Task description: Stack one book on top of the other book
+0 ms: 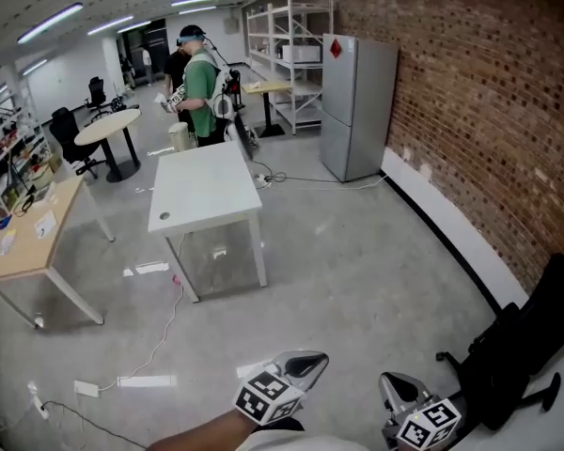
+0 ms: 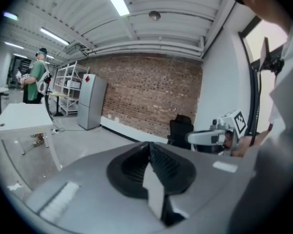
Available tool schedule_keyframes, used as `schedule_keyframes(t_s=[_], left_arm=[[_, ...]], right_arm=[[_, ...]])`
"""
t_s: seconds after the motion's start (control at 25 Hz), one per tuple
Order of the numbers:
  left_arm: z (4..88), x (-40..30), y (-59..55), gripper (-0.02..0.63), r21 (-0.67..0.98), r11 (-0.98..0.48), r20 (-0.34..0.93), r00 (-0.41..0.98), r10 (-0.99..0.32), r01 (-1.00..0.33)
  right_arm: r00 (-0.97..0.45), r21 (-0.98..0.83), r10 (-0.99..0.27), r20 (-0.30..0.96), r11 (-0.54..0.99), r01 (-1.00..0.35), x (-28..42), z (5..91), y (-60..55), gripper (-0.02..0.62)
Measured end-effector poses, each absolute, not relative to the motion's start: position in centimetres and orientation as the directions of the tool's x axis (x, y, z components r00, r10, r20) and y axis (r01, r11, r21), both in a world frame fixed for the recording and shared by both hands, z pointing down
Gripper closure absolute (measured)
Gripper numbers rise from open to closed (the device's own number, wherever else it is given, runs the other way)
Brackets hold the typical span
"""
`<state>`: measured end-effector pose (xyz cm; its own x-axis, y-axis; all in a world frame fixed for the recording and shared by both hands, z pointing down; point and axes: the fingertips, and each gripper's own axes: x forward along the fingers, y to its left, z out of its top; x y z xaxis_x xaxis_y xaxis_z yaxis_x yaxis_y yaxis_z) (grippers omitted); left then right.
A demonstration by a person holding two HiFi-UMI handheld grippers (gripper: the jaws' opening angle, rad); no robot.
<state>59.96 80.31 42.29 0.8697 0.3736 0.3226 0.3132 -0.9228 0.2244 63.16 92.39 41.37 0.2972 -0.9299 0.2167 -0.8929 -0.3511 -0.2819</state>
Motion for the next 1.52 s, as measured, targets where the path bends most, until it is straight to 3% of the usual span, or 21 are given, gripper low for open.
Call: schedule_keyframes(t_s=[0.36, 0.68, 1.04, 1.52], left_arm=[[42.6, 56.8, 67.8, 0.601, 0.226, -0.970, 0.323, 0.932, 0.162, 0.091], [43.1, 48.1, 58.4, 0.601, 0.216, -0.963, 0.321, 0.943, -0.088, -0.164], [44.2, 37.3, 52.2, 0.601, 0.266, -0.834, 0.324, 0.860, -0.394, -0.483], [45.7, 28.8, 47.1, 0.601, 0.316, -0.627, 0.317, 0.702, -0.637, -0.712]], right_arm=[[0.065, -0.253, -0.972, 0.225, -0.123, -0.960, 62.8, 41.3, 78.5, 0.597], [-0.191, -0.260, -0.955, 0.229, 0.129, -0.957, 57.2, 42.0, 65.9, 0.597], [-0.494, -0.271, -0.827, 0.270, 0.427, -0.863, 48.6, 43.1, 56.2, 0.597], [-0.693, -0.246, -0.652, 0.307, 0.649, -0.720, 42.0, 43.3, 48.8, 0.597]])
